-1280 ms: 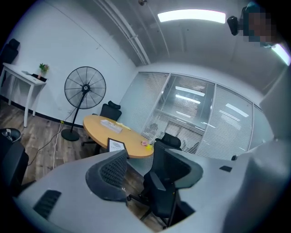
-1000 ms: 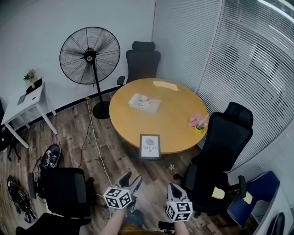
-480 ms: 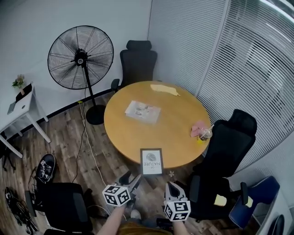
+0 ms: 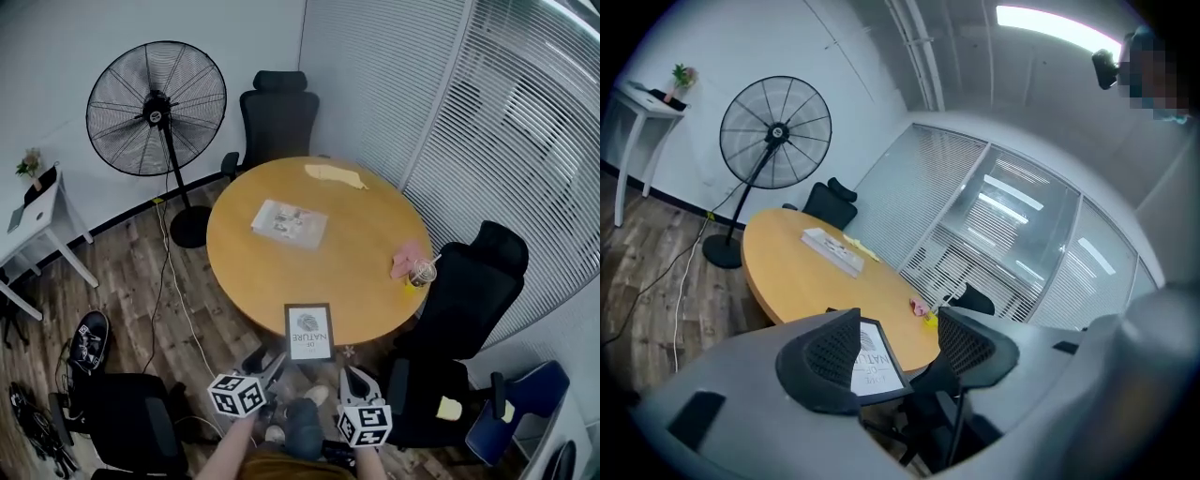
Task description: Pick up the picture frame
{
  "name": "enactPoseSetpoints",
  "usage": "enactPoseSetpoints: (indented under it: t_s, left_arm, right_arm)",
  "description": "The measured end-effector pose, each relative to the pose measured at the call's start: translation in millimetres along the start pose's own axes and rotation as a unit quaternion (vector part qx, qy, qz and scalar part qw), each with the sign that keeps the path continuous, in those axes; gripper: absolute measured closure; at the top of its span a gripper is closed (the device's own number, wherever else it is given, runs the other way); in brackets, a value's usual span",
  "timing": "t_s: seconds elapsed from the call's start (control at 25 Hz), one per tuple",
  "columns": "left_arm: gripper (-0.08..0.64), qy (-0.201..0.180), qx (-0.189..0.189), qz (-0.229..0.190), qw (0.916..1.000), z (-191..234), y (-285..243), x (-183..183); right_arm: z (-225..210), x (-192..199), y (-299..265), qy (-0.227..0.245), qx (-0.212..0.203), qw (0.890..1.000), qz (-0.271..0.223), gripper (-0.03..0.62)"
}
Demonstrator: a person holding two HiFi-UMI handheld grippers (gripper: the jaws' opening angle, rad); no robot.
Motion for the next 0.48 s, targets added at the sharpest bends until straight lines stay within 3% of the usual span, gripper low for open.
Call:
enactPoseSetpoints:
  t_s: [0.12, 0.48]
  left_arm:
    - [0.293, -0.011, 0.0, 0.01, 0.9999, 2, -9, 1]
    - [0.295, 0.008, -0.013, 0.022, 0.9996, 20, -29, 8]
  right_arm:
    - [-2, 4, -8, -0.002, -0.007, 1.0, 0.006, 0.58]
    - [-22, 9, -38, 0.013, -0.011, 0.999, 0.028, 0.58]
Point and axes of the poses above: the fingertips, and each gripper's own axes: y backward along the fingers, z to its left, x out of its underside, the point moved 3 cm from there along y, backward along the fingers, and after that the axes turned 6 degrees about -z, right-handed, at the moved point
